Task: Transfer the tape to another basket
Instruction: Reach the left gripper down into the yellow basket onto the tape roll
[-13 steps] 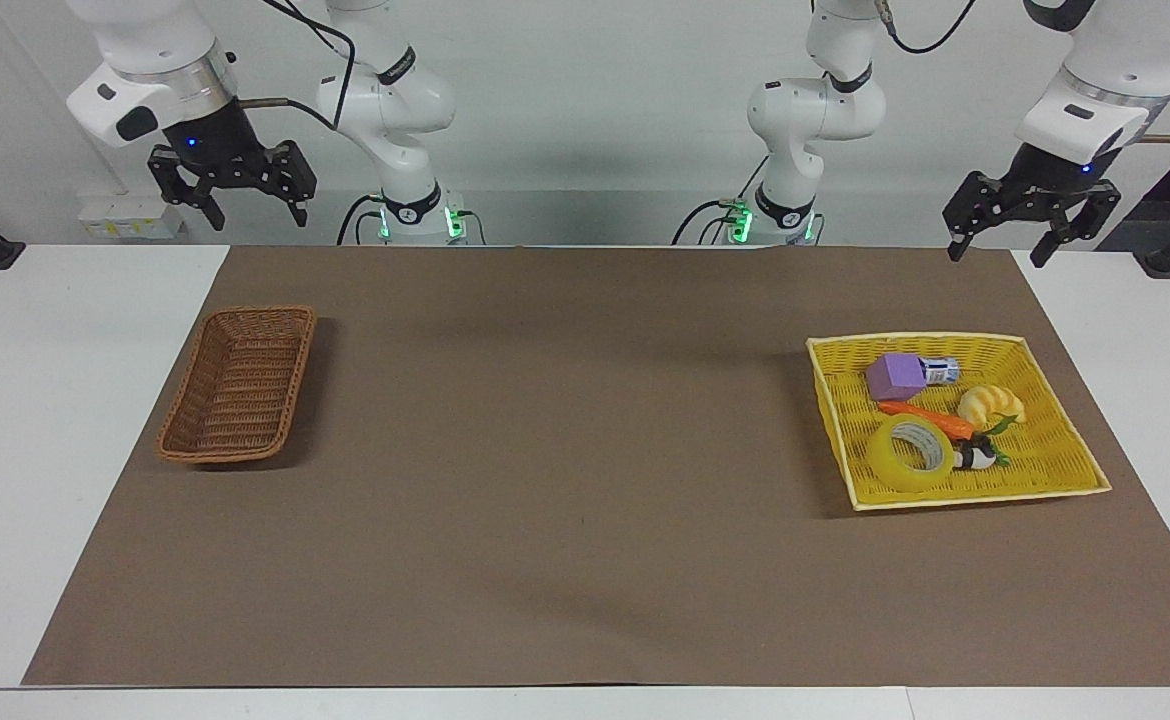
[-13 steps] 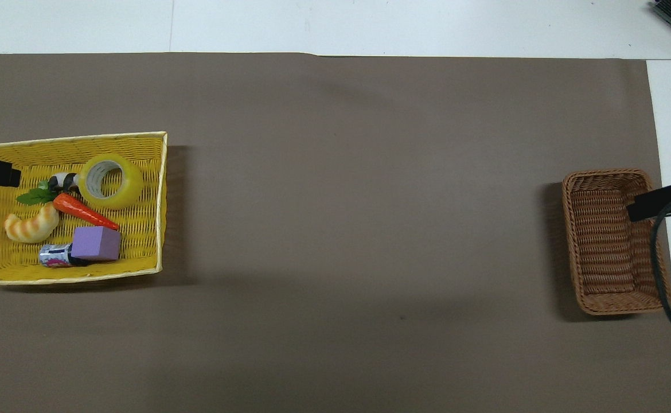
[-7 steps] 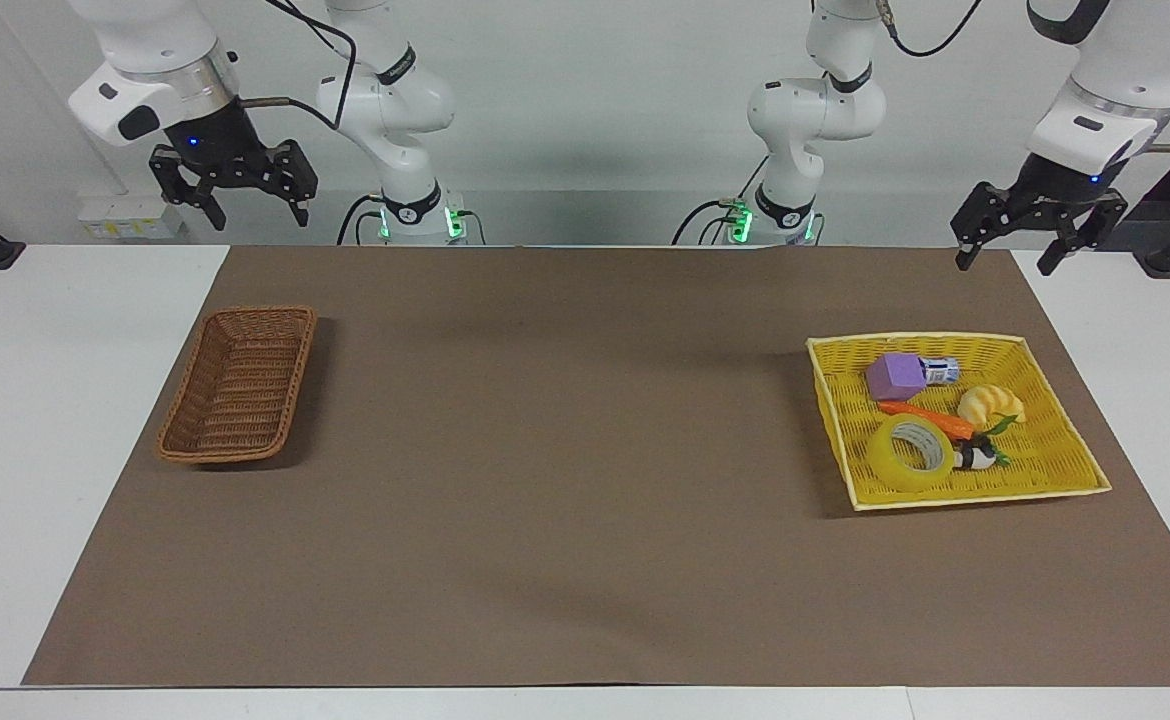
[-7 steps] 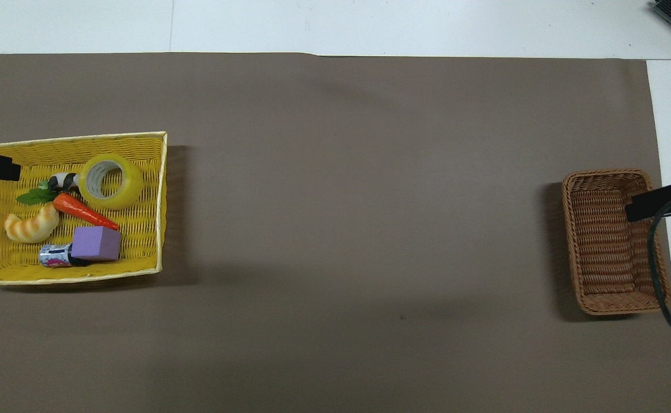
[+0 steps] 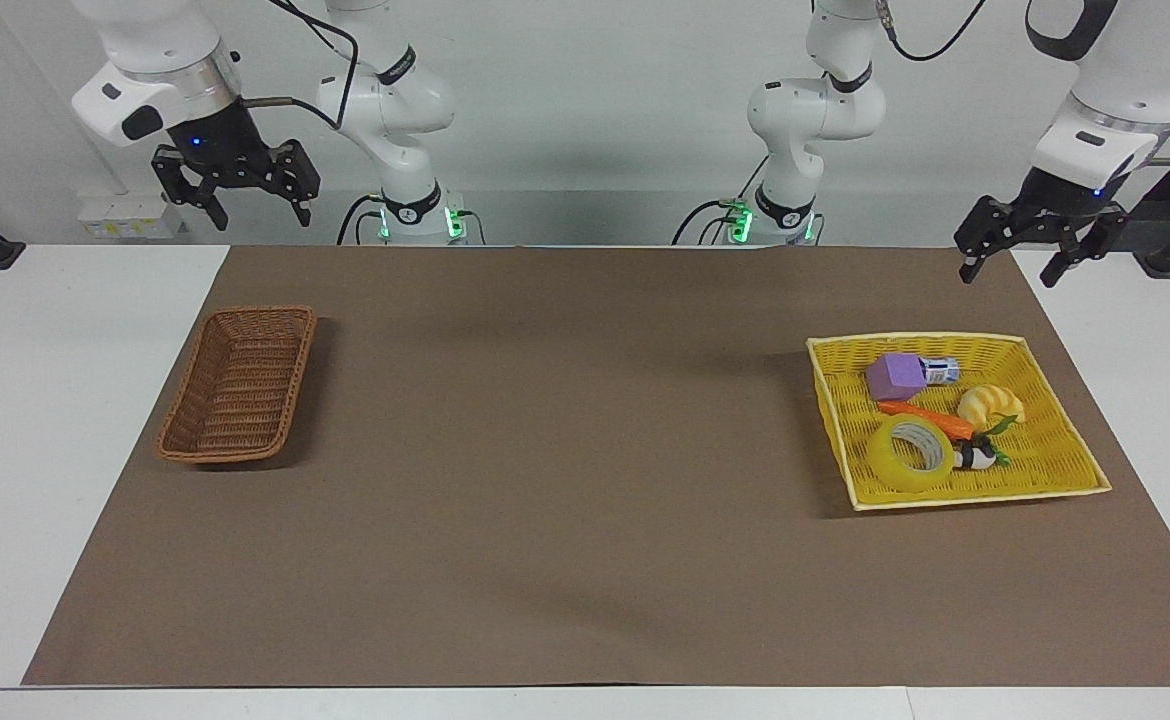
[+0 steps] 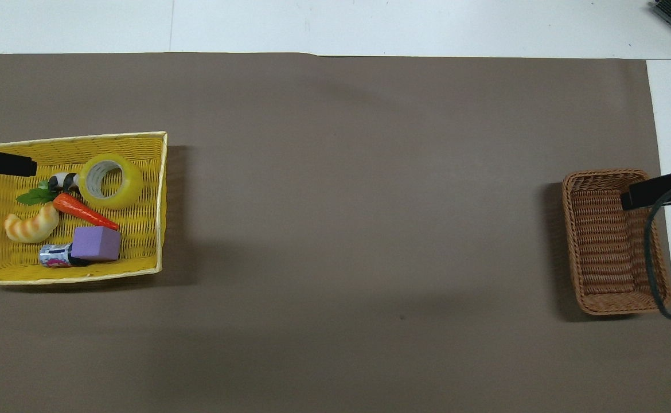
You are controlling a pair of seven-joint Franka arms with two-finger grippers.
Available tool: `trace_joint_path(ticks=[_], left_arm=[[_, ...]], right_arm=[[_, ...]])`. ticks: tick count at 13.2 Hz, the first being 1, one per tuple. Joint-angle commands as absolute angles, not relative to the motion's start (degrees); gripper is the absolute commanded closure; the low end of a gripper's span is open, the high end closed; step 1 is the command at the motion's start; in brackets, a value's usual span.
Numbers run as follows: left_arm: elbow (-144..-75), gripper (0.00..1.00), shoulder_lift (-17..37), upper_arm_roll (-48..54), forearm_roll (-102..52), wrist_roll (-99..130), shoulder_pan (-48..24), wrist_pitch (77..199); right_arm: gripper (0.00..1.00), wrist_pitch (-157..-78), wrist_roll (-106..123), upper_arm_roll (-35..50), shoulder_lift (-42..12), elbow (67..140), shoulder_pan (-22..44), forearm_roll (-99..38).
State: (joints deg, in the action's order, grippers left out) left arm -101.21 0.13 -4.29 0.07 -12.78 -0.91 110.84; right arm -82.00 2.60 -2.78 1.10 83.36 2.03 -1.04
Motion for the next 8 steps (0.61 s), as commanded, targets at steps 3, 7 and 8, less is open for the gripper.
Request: trace_joint_path(ticks=[3, 7, 8], left_arm=[[-104.06, 0.0, 6.84, -3.87, -1.22, -15.55, 2.02, 119.6], [-108.79, 0.0, 12.29, -3.87, -2.64, -15.82, 2.2, 130.93], [-109.77, 0.0, 13.17, -3.87, -2.72, -15.73, 2.2, 132.78]], right_arm=[[0.0, -82.62, 1.41, -2.72, 1.93, 84.2, 1.41, -1.5], [0.0, -80.33, 1.49, -2.99, 2.2, 84.73, 1.32, -1.41], [0.0, -79.11, 2.02, -2.99, 2.46, 84.73, 1.32, -1.58]])
